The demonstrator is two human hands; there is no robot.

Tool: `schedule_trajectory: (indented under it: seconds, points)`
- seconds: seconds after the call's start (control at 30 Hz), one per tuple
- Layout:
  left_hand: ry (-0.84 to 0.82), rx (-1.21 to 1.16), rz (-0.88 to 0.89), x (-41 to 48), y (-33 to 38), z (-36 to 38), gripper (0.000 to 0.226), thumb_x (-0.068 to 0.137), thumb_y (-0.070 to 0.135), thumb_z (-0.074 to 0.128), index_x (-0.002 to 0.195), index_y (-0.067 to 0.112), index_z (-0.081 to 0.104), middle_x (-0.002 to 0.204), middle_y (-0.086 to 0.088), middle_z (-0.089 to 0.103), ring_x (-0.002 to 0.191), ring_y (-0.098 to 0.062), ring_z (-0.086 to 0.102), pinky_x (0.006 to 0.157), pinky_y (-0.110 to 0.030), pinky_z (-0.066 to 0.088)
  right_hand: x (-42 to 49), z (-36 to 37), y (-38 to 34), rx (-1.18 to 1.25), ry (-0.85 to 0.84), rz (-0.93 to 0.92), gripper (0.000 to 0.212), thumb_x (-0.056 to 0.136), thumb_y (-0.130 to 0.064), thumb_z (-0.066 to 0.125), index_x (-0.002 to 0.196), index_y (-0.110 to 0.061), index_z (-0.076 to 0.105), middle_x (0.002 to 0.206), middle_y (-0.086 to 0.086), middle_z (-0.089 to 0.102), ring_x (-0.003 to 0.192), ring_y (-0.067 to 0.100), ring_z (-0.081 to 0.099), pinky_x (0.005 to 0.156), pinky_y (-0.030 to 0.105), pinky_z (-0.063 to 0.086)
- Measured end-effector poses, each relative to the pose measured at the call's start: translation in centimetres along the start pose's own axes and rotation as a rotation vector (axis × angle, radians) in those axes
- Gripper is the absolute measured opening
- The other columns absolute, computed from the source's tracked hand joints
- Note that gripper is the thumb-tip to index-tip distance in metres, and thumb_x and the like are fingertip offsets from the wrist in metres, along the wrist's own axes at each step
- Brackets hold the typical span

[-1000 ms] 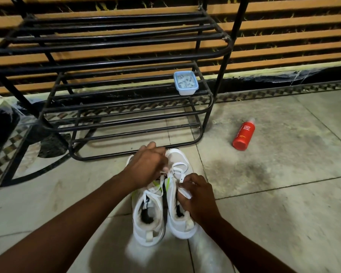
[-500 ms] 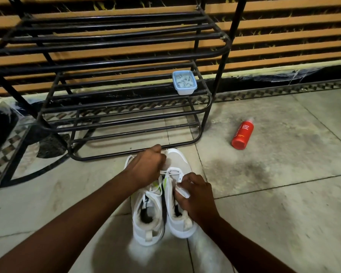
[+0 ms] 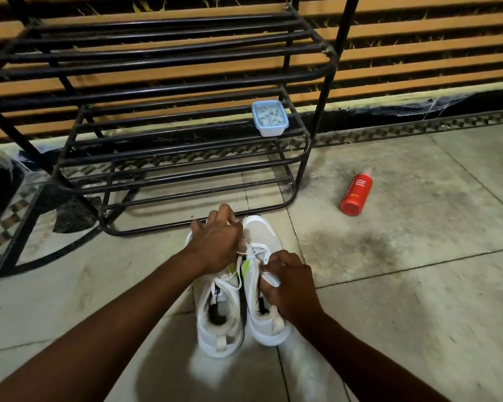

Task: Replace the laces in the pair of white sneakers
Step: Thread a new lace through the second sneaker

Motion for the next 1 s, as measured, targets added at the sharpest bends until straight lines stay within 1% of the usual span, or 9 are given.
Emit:
schedule_trajectory:
  seconds: [0.13, 0.23, 0.37, 0.43, 0.5, 0.57, 0.63, 0.83, 1.0]
  points:
    - [0.138, -0.15, -0.021, -1.2, -0.7, -2.2, 0.021, 0.101, 0.042, 0.054, 0.087, 0.03, 0.063, 0.113, 0.01, 0.032, 0.12, -0.009, 0.034, 0.088, -0.043, 0.022, 0.1, -0.2, 0.2, 0.038, -0.048, -0.018, 0.027, 0.075, -0.045, 0.064, 0.092, -0.025, 0.071, 0.098, -0.01, 0.061, 0.094, 0.019, 0.064, 0.076, 0.04, 0.052]
    - [0.225, -0.321, -0.01, -2.4, -0.4, -4.4, 0.022, 0.101, 0.043, 0.056, 0.084, 0.03, 0.06, 0.112, 0.012, 0.037, 0.117, -0.004, 0.038, 0.085, -0.039, 0.02, 0.5, -1.0, 0.5, 0.147, -0.053, -0.035, 0.018, 0.083, -0.035, 0.069, 0.098, -0.025, 0.073, 0.101, -0.01, 0.065, 0.097, 0.016, 0.065, 0.081, 0.044, 0.052]
    - [0.273, -0.573, 0.042, -3.9, 0.6, -7.5, 0.025, 0.103, 0.041, 0.056, 0.084, 0.025, 0.061, 0.099, 0.01, 0.055, 0.102, -0.007, 0.057, 0.099, -0.045, 0.036, 2.3, -3.6, -1.3, 0.349, 0.123, -0.07, 0.029, 0.085, -0.02, 0.065, 0.111, -0.008, 0.069, 0.106, 0.002, 0.07, 0.1, 0.019, 0.067, 0.088, 0.043, 0.053]
    - [0.283, -0.665, 0.106, -4.6, 1.3, -8.9, 0.028, 0.104, 0.038, 0.055, 0.083, 0.02, 0.062, 0.088, 0.006, 0.064, 0.09, -0.011, 0.064, 0.092, -0.047, 0.05, 4.0, -4.9, -4.1, 0.406, 0.117, -0.121, 0.037, 0.083, -0.017, 0.065, 0.12, -0.011, 0.066, 0.11, -0.002, 0.07, 0.104, 0.014, 0.066, 0.093, 0.033, 0.051]
    - [0.303, -0.748, 0.157, -5.2, 1.6, -10.0, 0.028, 0.104, 0.033, 0.056, 0.084, 0.015, 0.061, 0.078, 0.001, 0.066, 0.078, -0.017, 0.065, 0.077, -0.044, 0.054, 5.7, -5.8, -6.8, 0.486, 0.066, -0.194, 0.025, 0.086, -0.016, 0.069, 0.111, -0.019, 0.066, 0.102, -0.01, 0.071, 0.097, 0.005, 0.066, 0.086, 0.019, 0.049]
    - [0.352, -0.779, 0.168, -5.5, 1.1, -10.5, 0.024, 0.104, 0.026, 0.058, 0.086, 0.012, 0.063, 0.076, -0.006, 0.063, 0.072, -0.024, 0.061, 0.069, -0.042, 0.05, 7.1, -6.5, -8.3, 0.538, 0.052, -0.226, 0.009, 0.09, -0.015, 0.071, 0.092, -0.023, 0.067, 0.084, -0.011, 0.069, 0.08, 0.007, 0.066, 0.075, 0.024, 0.049]
    - [0.406, -0.762, 0.159, -6.0, -0.4, -10.8, 0.019, 0.103, 0.023, 0.06, 0.087, 0.015, 0.067, 0.075, -0.006, 0.061, 0.07, -0.024, 0.056, 0.065, -0.037, 0.044, 8.0, -7.0, -8.1, 0.623, 0.089, -0.179, 0.008, 0.091, -0.012, 0.071, 0.084, -0.015, 0.07, 0.074, -0.005, 0.068, 0.072, 0.015, 0.064, 0.069, 0.033, 0.05]
    - [0.49, -0.748, -0.017, -8.0, -8.4, -8.9, 0.011, 0.096, 0.015, 0.069, 0.09, 0.013, 0.077, 0.082, 0.014, 0.069, 0.079, -0.005, 0.064, 0.074, -0.027, 0.049, 8.9, -7.8, -4.2, 0.704, 0.21, 0.016, 0.008, 0.091, -0.007, 0.07, 0.084, -0.008, 0.073, 0.081, 0.007, 0.072, 0.081, 0.026, 0.068, 0.081, 0.048, 0.055]
    - [0.433, -0.698, -0.237, -9.3, -14.2, -4.6, 0.014, 0.094, 0.011, 0.071, 0.082, 0.017, 0.077, 0.08, 0.001, 0.072, 0.075, -0.009, 0.065, 0.076, -0.033, 0.051, 8.9, -7.7, -2.0, 0.657, 0.255, 0.128, 0.006, 0.088, -0.017, 0.074, 0.085, -0.014, 0.077, 0.08, -0.002, 0.073, 0.082, 0.021, 0.07, 0.082, 0.045, 0.056]
Point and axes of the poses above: each hand's wrist, its own x-axis towards the middle knuckle, its own z-axis out of the palm, y = z × x, the point moved 5 cm from there along x, towards the middle knuckle
